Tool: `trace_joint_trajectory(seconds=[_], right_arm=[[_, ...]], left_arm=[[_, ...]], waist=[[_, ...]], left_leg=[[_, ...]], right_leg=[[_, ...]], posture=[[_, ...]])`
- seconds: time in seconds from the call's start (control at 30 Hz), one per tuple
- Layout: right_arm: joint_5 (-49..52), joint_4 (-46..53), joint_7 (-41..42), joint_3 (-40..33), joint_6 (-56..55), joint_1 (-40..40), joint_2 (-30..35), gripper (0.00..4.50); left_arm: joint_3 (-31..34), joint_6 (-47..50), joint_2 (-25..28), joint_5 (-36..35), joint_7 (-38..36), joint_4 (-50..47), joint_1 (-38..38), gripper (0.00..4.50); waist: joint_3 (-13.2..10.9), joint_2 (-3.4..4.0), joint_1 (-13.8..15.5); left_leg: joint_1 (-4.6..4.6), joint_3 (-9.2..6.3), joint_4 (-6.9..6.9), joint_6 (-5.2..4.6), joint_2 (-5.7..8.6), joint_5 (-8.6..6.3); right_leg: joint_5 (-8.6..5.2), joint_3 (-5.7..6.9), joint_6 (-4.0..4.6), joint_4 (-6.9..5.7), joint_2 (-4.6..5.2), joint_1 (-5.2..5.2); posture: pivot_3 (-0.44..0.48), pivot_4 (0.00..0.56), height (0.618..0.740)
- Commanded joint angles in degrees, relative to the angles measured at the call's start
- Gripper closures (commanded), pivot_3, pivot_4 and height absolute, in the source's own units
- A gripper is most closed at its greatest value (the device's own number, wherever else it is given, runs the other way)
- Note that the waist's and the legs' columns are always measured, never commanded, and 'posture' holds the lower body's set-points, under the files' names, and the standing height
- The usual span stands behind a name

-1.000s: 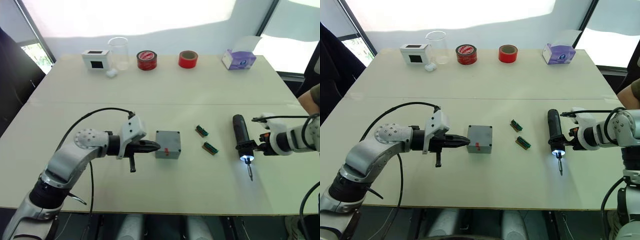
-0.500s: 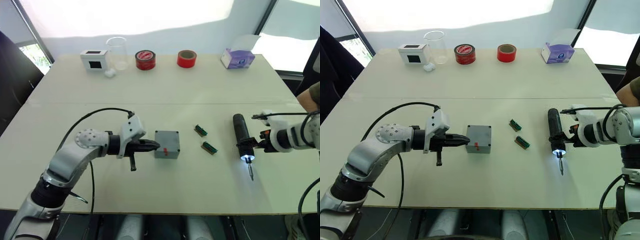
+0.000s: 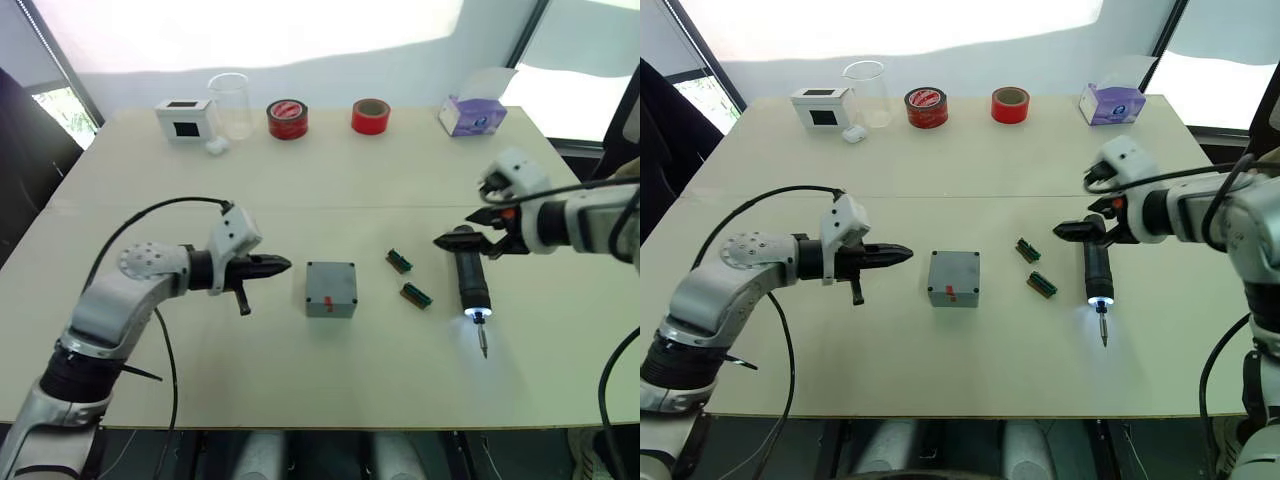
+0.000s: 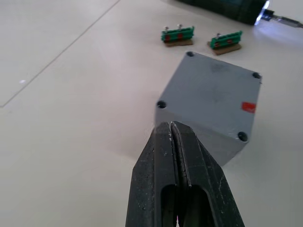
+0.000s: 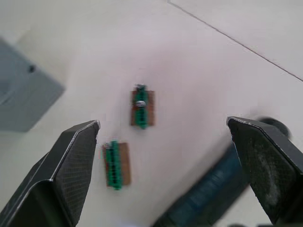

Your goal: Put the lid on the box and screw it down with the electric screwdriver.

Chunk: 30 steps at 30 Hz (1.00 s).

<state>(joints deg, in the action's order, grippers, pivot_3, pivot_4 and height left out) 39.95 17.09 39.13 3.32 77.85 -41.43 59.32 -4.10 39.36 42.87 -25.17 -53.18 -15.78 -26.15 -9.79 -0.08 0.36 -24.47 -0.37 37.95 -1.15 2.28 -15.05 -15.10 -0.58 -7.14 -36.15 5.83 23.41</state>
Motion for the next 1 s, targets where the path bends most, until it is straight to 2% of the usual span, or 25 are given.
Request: trace_joint_trajectory(seconds=[0.03,0.2,0.33,0.57,0.8,1.0], right_arm=[[1.6,7.2,1.0,0.5,-1.9,3.2,-2.5,0.07],[0.4,12.1,0.7,3.8,-4.9,7.7,-6.4,0.07],[-1.4,13.2,0.1,7.0,-8.8,10.4,-10.2,0.07],[-6.4,12.8,-0.5,13.0,-13.3,11.9,-14.2,0.07],[-7.6,12.2,-0.2,14.4,-13.8,12.0,-17.7,0.07],[-6.0,13.6,0.0,13.7,-11.3,12.0,-20.2,0.07]], left_arm=[[2.8,-0.2,1.1,-0.1,0.7,-0.9,0.7,4.5],[1.8,-0.3,2.2,1.5,1.5,-1.1,4.8,4.5],[-1.5,-0.6,0.6,4.7,4.2,-1.3,6.6,4.5],[-6.7,-0.8,-5.6,7.0,6.2,0.1,3.3,4.5],[-11.5,-3.5,-9.4,11.2,5.8,7.3,-1.7,4.5],[-13.0,-6.4,-13.4,12.9,4.4,13.3,-6.0,4.5]], waist=[[0.0,0.0,0.2],[0.0,-0.01,0.2],[0.0,-0.03,0.3],[0.0,-0.05,0.3],[0.0,-0.05,0.3],[0.0,-0.06,0.3]], left_leg=[[-0.01,0.01,0.02,0.0,0.02,0.0],[0.01,0.02,0.06,0.0,0.05,0.0],[0.01,0.01,0.06,0.01,0.05,0.0],[0.0,0.01,0.08,0.03,0.08,0.0],[0.01,0.0,0.07,0.06,0.07,0.02],[0.02,0.0,0.1,0.06,0.08,0.02]], right_leg=[[0.0,0.0,-0.01,-0.01,0.02,0.0],[0.01,-0.04,-0.01,-0.02,0.07,-0.03],[0.01,-0.04,-0.01,0.0,0.08,-0.04],[0.02,-0.04,0.0,-0.02,0.08,-0.02],[0.02,-0.03,0.0,-0.04,0.05,-0.01],[0.02,0.01,-0.01,-0.07,0.02,-0.02]], posture=[[0.0,0.15,0.74],[0.0,0.15,0.74],[0.0,0.15,0.74],[0.0,0.15,0.74],[0.0,0.15,0.74],[0.0,0.15,0.74]])
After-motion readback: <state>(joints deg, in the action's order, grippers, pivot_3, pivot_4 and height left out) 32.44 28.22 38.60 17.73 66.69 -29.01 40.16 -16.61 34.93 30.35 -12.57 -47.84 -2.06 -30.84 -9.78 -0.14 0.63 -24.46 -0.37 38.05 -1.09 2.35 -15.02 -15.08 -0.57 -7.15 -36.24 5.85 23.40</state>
